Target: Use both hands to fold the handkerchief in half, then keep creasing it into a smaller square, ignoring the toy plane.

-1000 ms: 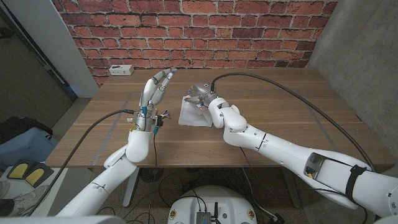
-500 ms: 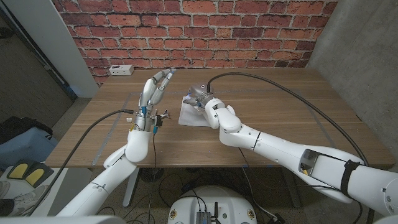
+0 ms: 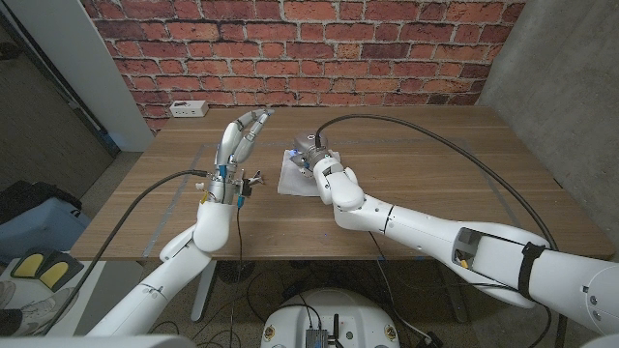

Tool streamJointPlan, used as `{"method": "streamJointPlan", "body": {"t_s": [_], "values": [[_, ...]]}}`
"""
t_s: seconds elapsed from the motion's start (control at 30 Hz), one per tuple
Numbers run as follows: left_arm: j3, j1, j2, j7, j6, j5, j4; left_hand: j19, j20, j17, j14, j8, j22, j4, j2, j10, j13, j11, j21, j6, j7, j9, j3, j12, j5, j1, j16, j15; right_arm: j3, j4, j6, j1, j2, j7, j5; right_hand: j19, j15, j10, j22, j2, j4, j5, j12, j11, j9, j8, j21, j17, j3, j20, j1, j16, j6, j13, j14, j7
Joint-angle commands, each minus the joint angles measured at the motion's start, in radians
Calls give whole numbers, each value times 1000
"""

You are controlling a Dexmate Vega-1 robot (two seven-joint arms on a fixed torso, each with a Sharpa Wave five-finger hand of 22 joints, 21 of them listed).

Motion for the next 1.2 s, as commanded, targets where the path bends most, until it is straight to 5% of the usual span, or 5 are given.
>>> {"method": "streamJointPlan", "body": {"t_s": [0.03,0.27,0.47,0.63,1.2], "values": [[0,-5,1,-9,0,-7,6,1,-6,0,15,-1,-2,-9,-4,16,0,-18,-3,16,-21,2,3,8,-3,-11,8,-12,-33,105,-16,5,32,-128,-29,19,-97,37,3,-18,-33,2,12,-8,2,10,11,-3,8,-2,33,13,35,1,28,2],[-3,-2,-1,-6,3,-6,5,3,-8,-1,20,-3,-5,-12,-4,29,-1,-34,-2,22,-28,1,3,11,-5,-16,8,-18,-62,108,-70,26,36,-48,-42,2,-71,-24,3,-72,-1,5,-14,5,3,-48,-2,5,-47,25,-69,-2,-83,16,-9,-8],[-3,-1,0,-6,2,-5,5,3,-8,-2,26,-4,-7,-14,-4,32,-2,-34,-1,28,-34,1,3,11,-6,-19,10,-19,-66,124,-65,20,39,-104,-43,9,-110,57,3,7,-74,24,10,-17,4,20,-5,18,35,-8,98,20,126,16,19,7],[-3,1,1,-9,4,-8,2,4,-8,-3,29,-7,-9,-15,-3,38,-2,-49,0,29,-44,1,4,11,-7,-23,10,-30,-51,108,-22,4,18,-169,-27,19,-133,112,4,38,-72,15,25,-33,5,52,0,20,61,-31,137,35,220,15,53,32],[-1,3,-1,-11,-15,-12,-1,11,-13,-1,68,-12,-16,-17,-8,67,-2,-94,6,51,-81,1,-3,17,-11,-49,24,-76,81,91,295,-121,-35,-683,60,10,-149,222,3,30,-61,1,87,-53,-1,54,-1,93,49,-47,156,121,284,44,146,-11]]}}
